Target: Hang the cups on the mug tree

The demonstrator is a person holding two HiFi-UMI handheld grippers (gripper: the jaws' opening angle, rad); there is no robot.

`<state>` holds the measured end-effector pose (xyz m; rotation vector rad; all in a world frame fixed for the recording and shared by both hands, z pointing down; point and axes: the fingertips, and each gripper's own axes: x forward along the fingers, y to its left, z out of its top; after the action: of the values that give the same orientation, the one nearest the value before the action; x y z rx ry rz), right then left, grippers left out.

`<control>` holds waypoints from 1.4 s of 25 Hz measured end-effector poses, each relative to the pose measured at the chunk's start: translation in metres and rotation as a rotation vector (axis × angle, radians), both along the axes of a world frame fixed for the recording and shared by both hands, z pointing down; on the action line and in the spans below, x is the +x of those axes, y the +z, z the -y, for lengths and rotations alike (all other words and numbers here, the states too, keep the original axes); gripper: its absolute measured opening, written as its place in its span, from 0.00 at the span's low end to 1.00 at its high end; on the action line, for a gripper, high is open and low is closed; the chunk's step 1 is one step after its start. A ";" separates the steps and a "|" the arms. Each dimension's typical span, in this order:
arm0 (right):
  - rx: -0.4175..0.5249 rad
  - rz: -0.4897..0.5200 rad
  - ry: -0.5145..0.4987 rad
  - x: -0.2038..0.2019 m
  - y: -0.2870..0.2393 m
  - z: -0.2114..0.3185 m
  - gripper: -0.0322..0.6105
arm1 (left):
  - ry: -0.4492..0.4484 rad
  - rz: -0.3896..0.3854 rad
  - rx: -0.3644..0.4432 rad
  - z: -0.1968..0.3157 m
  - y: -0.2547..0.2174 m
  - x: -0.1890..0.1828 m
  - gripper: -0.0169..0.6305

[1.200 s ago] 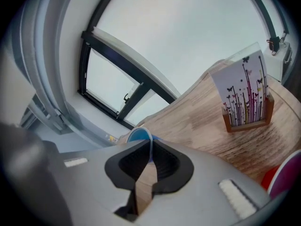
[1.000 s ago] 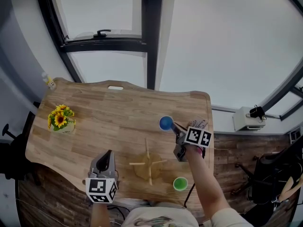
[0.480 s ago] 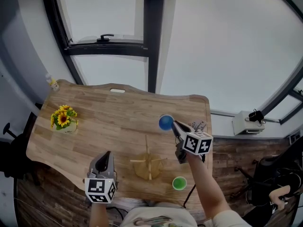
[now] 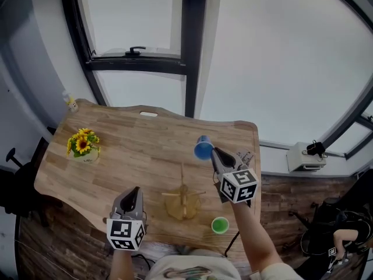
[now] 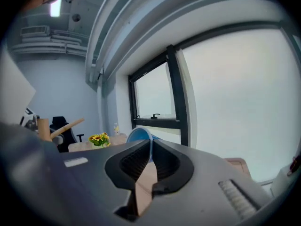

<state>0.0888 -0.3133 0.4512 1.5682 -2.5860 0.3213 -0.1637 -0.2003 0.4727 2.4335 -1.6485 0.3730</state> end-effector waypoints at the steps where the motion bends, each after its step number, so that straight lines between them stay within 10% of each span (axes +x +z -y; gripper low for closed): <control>1: 0.028 -0.033 -0.004 -0.003 -0.005 -0.003 0.08 | 0.002 -0.001 0.001 -0.002 0.000 0.001 0.03; 35: 0.362 -0.391 -0.133 -0.069 -0.059 -0.061 0.08 | -0.025 0.000 0.012 -0.051 -0.003 0.001 0.03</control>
<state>0.0201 -0.2523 0.3925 1.3657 -2.5040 -0.4448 -0.1628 -0.1491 0.4695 2.4195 -1.6838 0.3602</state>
